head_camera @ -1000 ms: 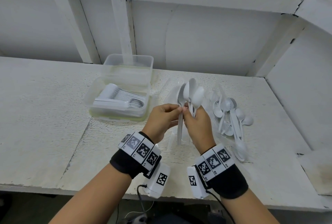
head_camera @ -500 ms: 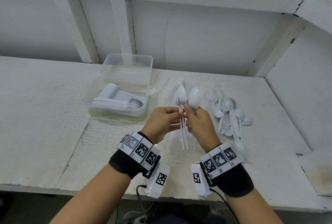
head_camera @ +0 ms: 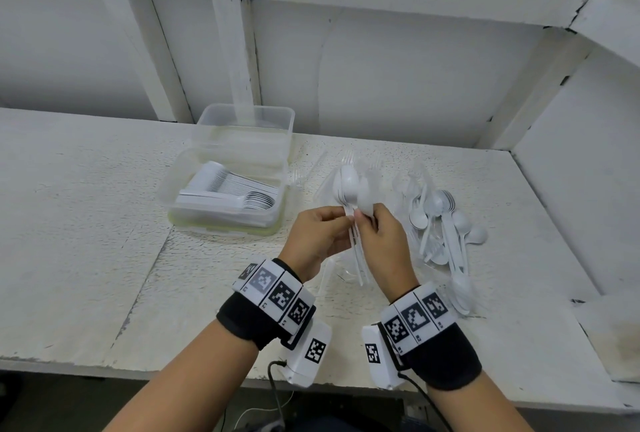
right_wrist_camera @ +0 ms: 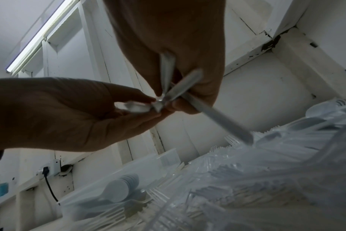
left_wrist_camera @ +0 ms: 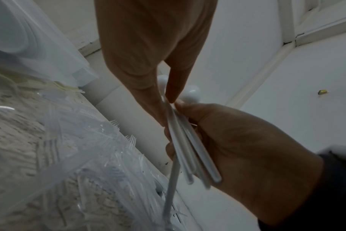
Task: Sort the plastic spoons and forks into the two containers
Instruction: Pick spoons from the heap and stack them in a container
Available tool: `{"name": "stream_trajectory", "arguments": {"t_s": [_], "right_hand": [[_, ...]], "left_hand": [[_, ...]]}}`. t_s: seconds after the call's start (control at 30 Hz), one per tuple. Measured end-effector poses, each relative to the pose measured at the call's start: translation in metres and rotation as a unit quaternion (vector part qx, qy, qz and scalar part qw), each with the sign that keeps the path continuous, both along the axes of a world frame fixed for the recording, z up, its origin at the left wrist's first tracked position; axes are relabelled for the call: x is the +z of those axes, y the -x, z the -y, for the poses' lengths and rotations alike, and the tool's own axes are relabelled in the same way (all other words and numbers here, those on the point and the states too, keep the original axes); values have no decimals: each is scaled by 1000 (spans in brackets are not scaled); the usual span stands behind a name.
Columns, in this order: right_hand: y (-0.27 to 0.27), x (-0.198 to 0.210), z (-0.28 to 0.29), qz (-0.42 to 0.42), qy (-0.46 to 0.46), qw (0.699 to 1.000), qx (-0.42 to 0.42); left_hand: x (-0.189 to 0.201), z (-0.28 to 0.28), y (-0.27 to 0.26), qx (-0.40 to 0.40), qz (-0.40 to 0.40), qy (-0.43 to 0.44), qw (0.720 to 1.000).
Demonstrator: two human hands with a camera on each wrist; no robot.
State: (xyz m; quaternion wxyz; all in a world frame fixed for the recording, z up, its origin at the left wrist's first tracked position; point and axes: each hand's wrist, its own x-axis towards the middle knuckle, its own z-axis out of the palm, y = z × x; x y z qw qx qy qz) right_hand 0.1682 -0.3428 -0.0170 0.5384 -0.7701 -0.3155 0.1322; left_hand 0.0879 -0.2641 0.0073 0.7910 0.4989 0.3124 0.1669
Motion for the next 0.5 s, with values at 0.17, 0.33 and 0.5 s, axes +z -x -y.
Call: {"name": "stream_trajectory", "arguments": {"t_s": [0.17, 0.33, 0.5], "right_hand": [[1, -2, -2, 6, -5, 1000, -27], [-2, 3, 0, 20, 12, 999, -25], [-9, 0, 1, 4, 0, 999, -46]], "left_hand": [[1, 2, 1, -5, 18, 15, 1000], [-2, 0, 1, -3, -7, -8, 1000], [-3, -6, -2, 17, -23, 0, 1000]]}}
